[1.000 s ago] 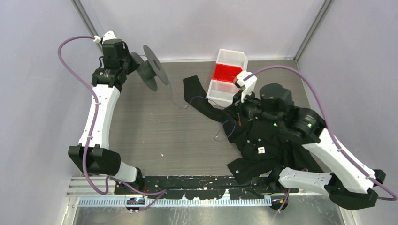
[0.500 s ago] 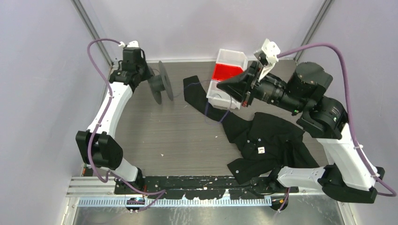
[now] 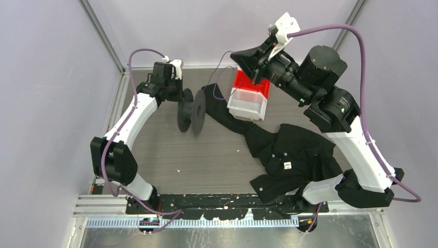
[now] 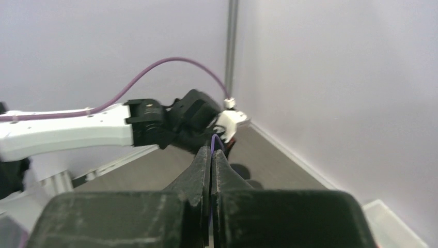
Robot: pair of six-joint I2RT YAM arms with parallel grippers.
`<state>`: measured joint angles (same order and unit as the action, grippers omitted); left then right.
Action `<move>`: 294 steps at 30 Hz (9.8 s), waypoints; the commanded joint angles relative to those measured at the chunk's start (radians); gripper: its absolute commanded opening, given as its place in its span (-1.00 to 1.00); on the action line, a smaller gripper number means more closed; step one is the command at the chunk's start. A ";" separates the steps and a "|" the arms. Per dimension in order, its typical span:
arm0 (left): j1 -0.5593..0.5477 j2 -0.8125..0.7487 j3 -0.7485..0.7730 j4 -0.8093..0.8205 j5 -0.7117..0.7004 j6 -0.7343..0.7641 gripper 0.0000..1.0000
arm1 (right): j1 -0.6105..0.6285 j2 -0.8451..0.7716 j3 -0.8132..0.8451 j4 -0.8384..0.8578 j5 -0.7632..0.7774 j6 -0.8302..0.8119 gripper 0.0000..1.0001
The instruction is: Wrap the cables
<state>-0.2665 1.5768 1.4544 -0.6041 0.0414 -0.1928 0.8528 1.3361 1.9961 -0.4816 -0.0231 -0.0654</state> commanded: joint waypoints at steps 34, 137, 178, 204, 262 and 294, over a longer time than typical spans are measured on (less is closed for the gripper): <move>0.155 -0.265 0.178 0.183 0.729 -0.237 -0.99 | -0.479 0.067 -0.821 0.200 -0.180 0.248 -0.99; -0.091 -0.296 0.547 -0.079 0.038 -0.190 -0.99 | -0.185 -0.045 -1.214 1.018 0.100 0.910 0.63; -0.091 -0.340 0.433 0.040 -0.138 -0.286 -0.99 | 0.026 0.378 -1.031 1.343 0.489 1.055 -0.99; -0.111 -0.317 0.009 0.218 -0.298 -0.069 -0.99 | -0.027 0.051 -0.819 0.701 -0.555 0.897 -0.99; -0.111 -0.257 0.536 -0.142 -0.128 -0.051 -0.99 | -0.127 -0.043 -1.227 0.838 -0.071 0.466 0.14; -0.111 -0.276 0.458 -0.126 -0.222 -0.097 -0.99 | -0.052 0.131 -1.224 1.174 0.161 0.774 0.31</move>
<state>-0.3782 1.3323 1.8767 -0.8356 -0.1658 -0.2623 0.7967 1.4876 0.7567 0.5854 0.0910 0.6304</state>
